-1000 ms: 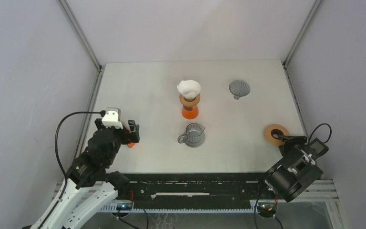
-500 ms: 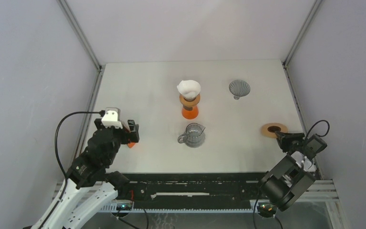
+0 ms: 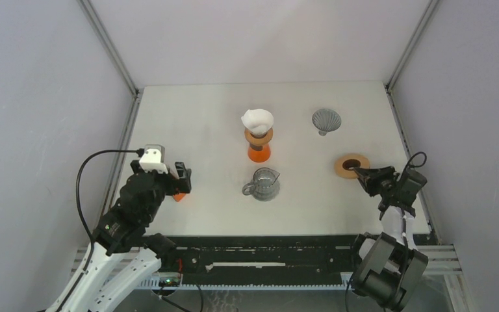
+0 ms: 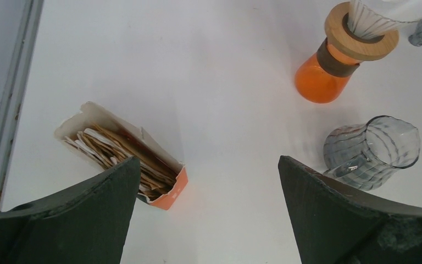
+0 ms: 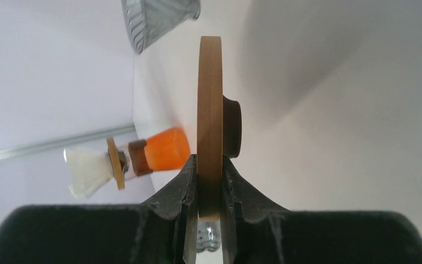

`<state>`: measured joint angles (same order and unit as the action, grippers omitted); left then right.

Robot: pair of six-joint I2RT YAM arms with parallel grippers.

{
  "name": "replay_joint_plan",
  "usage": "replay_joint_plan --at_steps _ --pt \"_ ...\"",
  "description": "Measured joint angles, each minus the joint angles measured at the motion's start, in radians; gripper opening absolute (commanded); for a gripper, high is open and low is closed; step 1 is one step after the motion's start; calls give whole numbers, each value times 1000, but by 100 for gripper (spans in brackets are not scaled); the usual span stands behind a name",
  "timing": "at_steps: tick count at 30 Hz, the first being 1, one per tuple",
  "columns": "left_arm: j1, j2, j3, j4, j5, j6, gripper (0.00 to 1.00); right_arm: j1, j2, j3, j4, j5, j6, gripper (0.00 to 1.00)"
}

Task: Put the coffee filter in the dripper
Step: Place the dripper holder onto the coffee server.

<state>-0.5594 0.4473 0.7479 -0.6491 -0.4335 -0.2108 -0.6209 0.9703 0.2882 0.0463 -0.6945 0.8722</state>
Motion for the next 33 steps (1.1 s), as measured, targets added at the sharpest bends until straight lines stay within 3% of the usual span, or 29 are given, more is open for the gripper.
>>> replay_joint_plan --at_steps 17,33 --pt "6 13 6 29 119 -100 100 414 16 1 261 -76 141 0" --pt "6 66 -7 167 211 -272 100 801 182 82 591 -105 289 0"
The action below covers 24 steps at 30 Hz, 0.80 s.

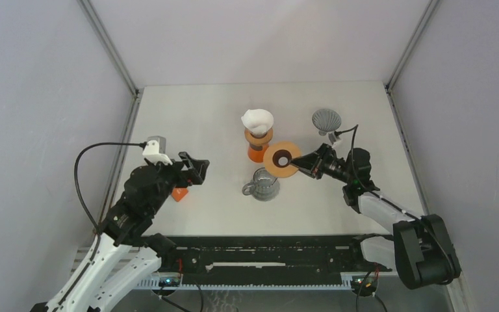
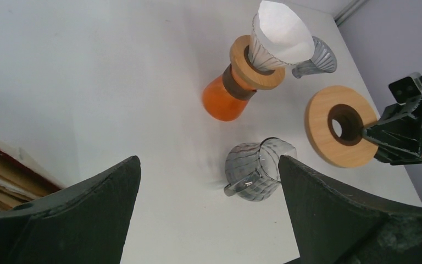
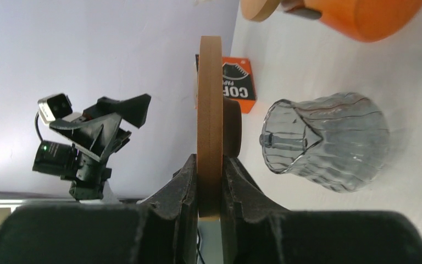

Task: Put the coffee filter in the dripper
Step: Place the dripper holder onto the coffee server.

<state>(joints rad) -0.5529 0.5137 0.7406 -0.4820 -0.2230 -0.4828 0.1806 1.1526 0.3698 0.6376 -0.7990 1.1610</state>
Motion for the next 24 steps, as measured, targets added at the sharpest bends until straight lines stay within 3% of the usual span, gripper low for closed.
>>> replay_joint_plan --at_steps 9,24 --pt "0 95 -60 114 87 -83 100 140 146 5 127 27 59 0" --pt "0 247 -71 215 183 -147 100 254 393 13 314 84 164 0"
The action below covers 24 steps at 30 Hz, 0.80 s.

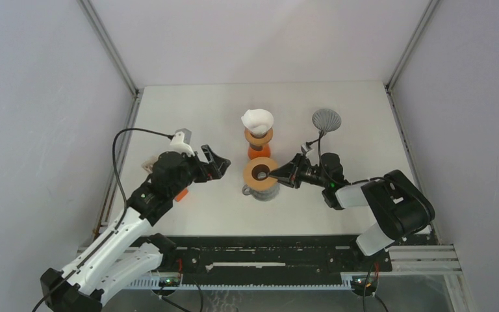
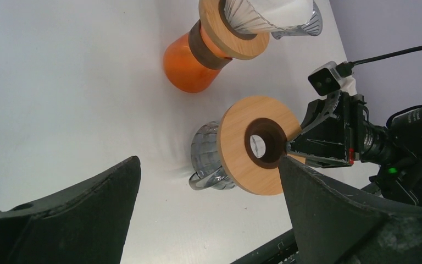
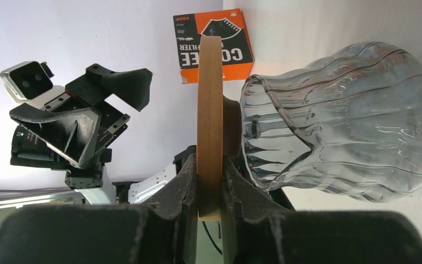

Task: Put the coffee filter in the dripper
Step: Place the dripper holder onto the coffee server.

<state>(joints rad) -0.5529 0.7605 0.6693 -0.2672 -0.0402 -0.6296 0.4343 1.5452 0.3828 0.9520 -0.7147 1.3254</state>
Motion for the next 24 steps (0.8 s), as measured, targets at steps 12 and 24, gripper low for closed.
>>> replay_joint_plan --at_steps 12,24 --pt "0 32 -19 26 21 -5 100 6 24 0 -19 23 -12 2" --pt "0 55 -19 37 27 -12 99 13 21 0 -51 35 -28 20"
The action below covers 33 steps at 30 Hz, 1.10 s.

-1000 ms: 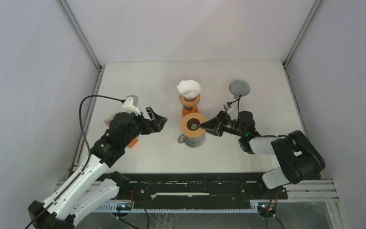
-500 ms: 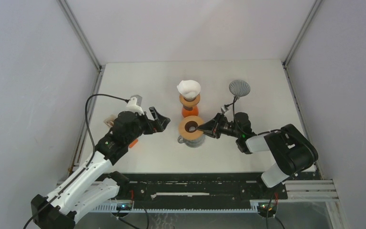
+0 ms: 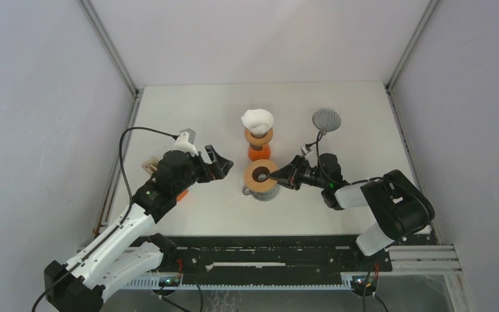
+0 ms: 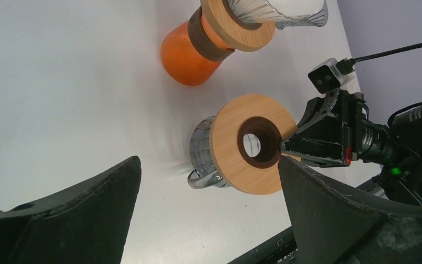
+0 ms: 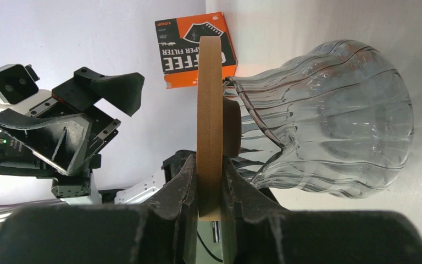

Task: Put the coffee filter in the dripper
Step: Place the dripper holder onto the coffee server.

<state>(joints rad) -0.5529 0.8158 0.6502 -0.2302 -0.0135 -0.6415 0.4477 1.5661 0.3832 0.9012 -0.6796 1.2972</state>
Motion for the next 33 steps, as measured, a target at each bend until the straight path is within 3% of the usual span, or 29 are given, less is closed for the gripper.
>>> replay_joint_plan --at_steps 9,15,33 --pt "0 9 0 14 3 -8 98 0 -82 0 -112 29 -63 23" --pt "-1 27 0 23 17 -14 98 0 -138 0 -196 53 -104 34" --pt "-10 55 0 27 19 -14 98 0 -304 7 -480 147 -255 47"
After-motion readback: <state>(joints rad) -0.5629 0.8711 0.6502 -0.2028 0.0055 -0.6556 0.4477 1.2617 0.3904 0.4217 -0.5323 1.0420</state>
